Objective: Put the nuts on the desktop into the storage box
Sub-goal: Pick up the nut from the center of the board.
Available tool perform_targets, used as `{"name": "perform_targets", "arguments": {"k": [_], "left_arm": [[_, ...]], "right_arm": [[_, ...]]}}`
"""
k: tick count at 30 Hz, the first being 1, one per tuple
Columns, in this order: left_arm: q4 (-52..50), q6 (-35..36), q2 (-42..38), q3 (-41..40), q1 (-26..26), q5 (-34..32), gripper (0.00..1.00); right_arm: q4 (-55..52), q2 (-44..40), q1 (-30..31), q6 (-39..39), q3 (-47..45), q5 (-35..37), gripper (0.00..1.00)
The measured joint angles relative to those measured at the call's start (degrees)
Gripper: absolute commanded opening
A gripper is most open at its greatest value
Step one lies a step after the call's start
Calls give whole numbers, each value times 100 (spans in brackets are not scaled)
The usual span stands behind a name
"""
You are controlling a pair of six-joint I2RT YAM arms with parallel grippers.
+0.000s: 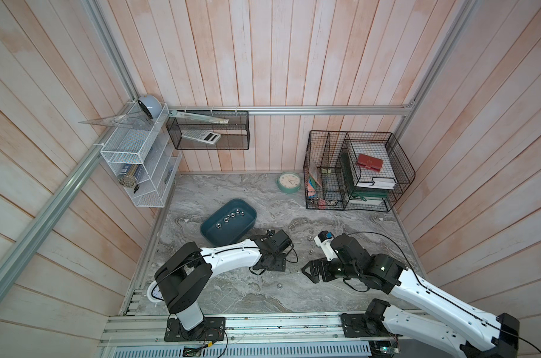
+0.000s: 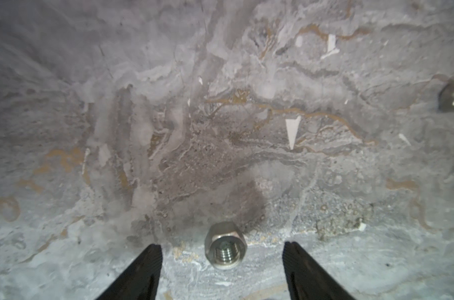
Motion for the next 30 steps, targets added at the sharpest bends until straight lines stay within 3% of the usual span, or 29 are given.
{"name": "perform_targets", "arguments": {"k": [6,8,10,12,17,30], "left_arm": [[39,-7,181,0,-50,26,56],[42,-15,181,0,-57,28,47],[42,-15,184,0,-59,28,45],[42,-42,192,0,-59,26,33],[42,-11,201,9,-59,-9,22],[-483,118,85,273,229,-192,21]], "right_arm": [[0,0,11,4,0,28,98],[0,0,13,17,0,44,98],[2,0,13,42,0,59,98],[4,2,13,48,0,74,98],[4,72,13,63,0,155,98],[7,424,13,-24,212,387,98]]}}
